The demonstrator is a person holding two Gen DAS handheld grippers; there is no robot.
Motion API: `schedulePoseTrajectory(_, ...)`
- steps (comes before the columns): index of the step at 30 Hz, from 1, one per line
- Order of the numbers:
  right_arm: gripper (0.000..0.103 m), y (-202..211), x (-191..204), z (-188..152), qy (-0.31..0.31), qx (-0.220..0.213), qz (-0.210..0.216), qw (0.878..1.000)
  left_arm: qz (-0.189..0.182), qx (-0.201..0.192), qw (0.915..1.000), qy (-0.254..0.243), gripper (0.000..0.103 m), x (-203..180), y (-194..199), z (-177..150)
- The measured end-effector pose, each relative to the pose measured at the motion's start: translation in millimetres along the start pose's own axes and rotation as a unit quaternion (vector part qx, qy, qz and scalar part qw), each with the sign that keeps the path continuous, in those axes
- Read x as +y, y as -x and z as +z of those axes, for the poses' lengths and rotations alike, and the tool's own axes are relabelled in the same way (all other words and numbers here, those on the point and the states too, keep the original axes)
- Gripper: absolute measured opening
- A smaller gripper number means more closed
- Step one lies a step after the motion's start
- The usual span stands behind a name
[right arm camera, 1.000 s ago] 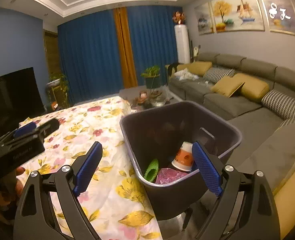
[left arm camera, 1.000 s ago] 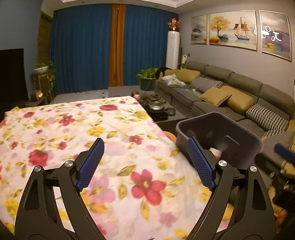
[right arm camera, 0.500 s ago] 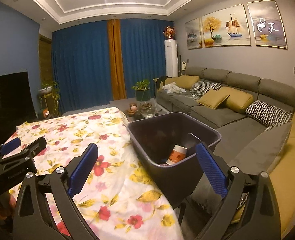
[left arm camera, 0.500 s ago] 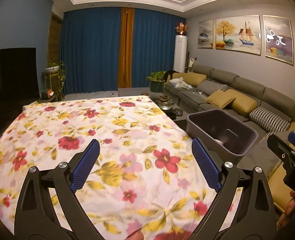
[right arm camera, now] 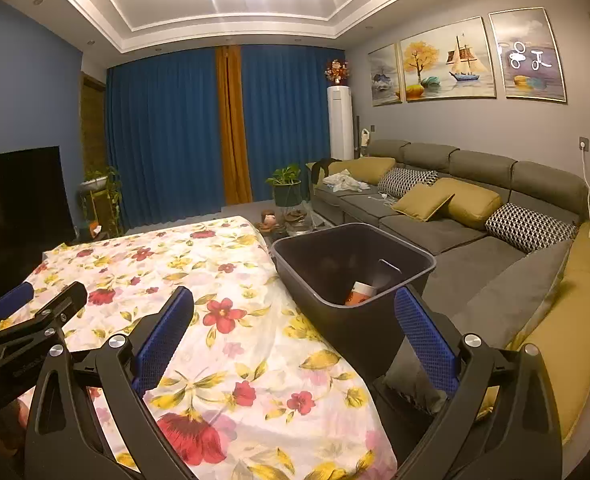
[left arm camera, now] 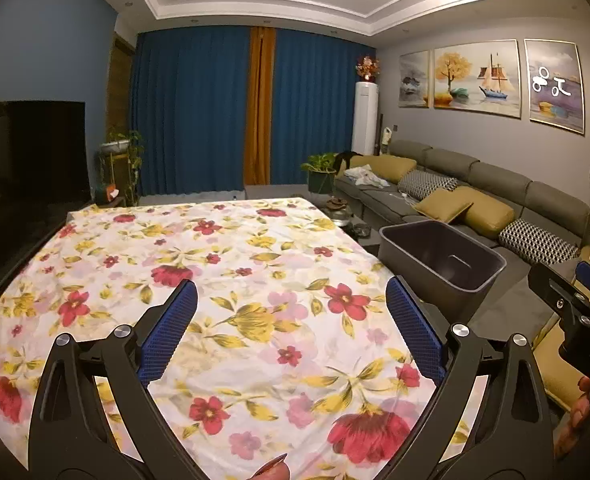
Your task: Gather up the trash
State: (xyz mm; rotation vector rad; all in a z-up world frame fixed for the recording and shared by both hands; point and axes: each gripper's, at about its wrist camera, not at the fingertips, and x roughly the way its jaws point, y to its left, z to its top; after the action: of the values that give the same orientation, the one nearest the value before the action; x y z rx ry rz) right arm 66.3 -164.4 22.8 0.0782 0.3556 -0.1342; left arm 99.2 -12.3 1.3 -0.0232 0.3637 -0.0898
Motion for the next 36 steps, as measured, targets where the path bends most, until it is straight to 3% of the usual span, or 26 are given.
schedulePoseTrajectory(36,0.097,23.8,8.5,-14.4,0.001,-0.015,-0.005,1.000,0.008,-0.002,1.0000,-0.004,0.095,3.2,20.3,-7.4)
